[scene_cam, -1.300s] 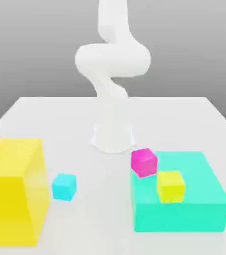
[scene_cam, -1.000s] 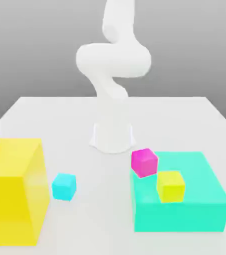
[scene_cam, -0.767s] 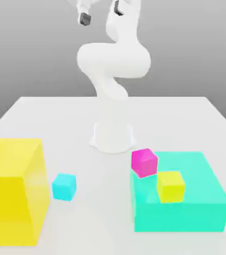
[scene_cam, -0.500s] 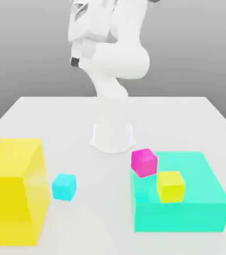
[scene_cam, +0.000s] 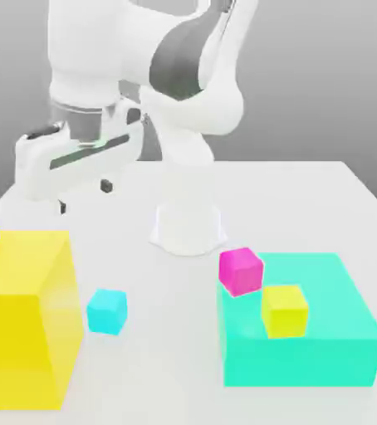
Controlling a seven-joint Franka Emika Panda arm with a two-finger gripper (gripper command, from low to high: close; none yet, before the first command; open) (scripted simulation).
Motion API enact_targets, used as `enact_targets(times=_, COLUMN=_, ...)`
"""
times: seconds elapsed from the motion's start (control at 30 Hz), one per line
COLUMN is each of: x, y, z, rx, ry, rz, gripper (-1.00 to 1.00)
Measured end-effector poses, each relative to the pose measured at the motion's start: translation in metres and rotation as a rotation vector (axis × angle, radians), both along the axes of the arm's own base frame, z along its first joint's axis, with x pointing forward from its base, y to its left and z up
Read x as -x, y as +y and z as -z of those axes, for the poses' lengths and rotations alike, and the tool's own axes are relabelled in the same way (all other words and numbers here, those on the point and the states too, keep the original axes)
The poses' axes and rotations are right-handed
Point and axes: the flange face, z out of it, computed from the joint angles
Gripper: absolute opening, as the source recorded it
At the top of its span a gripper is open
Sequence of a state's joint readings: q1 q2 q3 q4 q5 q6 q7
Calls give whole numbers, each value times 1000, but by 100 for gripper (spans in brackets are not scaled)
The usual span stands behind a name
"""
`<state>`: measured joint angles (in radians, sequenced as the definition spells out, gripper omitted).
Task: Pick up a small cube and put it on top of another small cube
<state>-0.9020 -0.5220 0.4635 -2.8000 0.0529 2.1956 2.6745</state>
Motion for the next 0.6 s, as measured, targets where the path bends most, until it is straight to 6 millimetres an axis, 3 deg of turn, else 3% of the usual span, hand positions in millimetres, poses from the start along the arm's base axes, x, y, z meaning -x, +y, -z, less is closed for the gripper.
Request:
enact_targets(times=0.17, x=27, y=-14, z=52, rx=-17, ry=23, rz=362, gripper=0)
enact_targets(times=0.6, x=13, y=16, z=129, rx=-10, ry=-177, rz=796, gripper=0)
